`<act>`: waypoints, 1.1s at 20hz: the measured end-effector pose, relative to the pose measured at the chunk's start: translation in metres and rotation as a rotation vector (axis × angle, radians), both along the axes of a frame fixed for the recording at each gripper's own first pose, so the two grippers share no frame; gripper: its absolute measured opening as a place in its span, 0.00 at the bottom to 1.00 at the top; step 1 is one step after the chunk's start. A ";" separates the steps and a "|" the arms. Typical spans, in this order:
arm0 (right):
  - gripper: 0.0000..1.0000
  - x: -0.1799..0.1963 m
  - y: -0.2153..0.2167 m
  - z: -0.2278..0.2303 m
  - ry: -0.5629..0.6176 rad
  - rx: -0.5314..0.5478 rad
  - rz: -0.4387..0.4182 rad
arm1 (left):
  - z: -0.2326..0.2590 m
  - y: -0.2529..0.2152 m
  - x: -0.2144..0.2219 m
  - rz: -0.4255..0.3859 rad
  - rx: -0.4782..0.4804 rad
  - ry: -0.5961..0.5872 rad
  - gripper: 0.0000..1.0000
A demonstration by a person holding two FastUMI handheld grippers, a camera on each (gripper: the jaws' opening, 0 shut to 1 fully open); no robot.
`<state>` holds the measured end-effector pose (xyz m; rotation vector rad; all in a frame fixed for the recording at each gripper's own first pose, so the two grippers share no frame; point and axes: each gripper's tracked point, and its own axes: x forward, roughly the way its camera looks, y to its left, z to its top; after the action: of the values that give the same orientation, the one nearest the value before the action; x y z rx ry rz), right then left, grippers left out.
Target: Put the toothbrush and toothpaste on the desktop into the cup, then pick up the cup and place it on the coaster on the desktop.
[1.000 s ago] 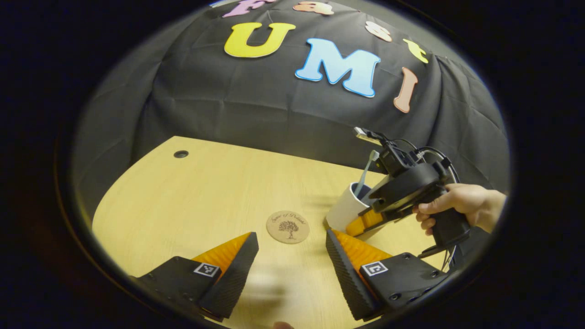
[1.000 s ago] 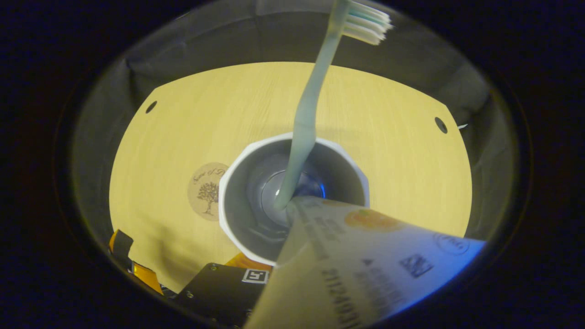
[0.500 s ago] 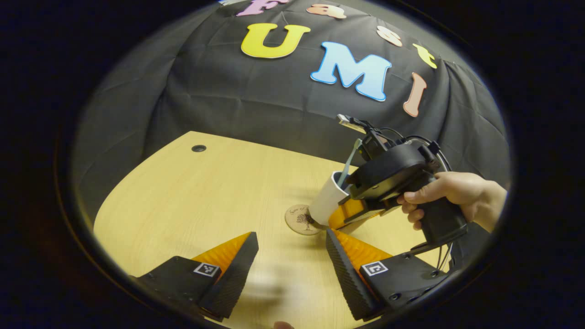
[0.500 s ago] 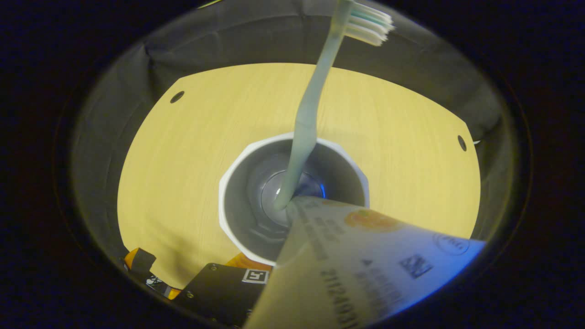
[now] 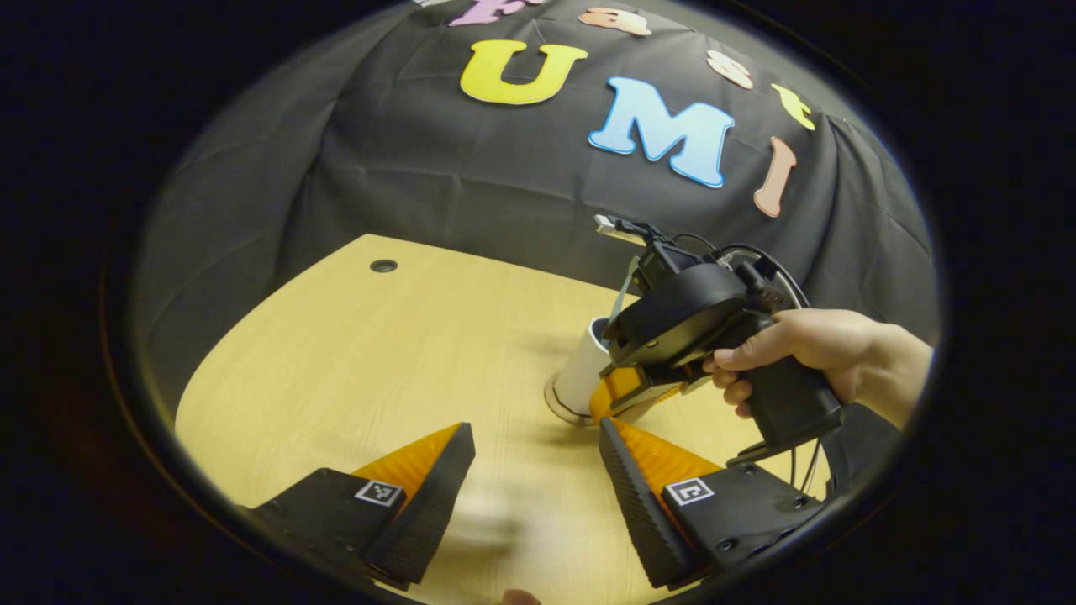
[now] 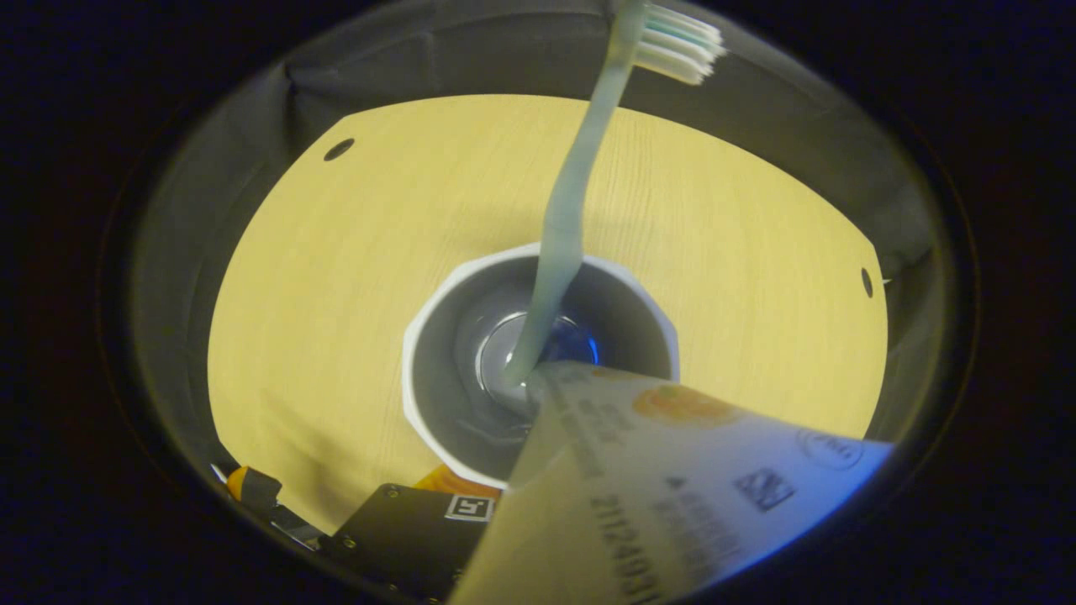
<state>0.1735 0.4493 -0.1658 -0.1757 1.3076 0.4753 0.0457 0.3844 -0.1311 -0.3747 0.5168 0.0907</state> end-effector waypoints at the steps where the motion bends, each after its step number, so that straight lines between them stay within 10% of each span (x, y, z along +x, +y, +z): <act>1: 0.24 0.000 0.000 0.001 -0.003 -0.006 0.001 | 0.000 0.001 0.000 0.001 0.000 -0.001 0.98; 22: 0.82 -0.023 -0.107 0.110 -0.307 0.214 -0.148 | 0.046 -0.056 0.031 -0.084 0.079 -0.111 0.97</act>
<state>0.1500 0.3422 -0.0559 0.0268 0.9550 0.4390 0.0763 0.3289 -0.0850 -0.2788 0.4177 0.0095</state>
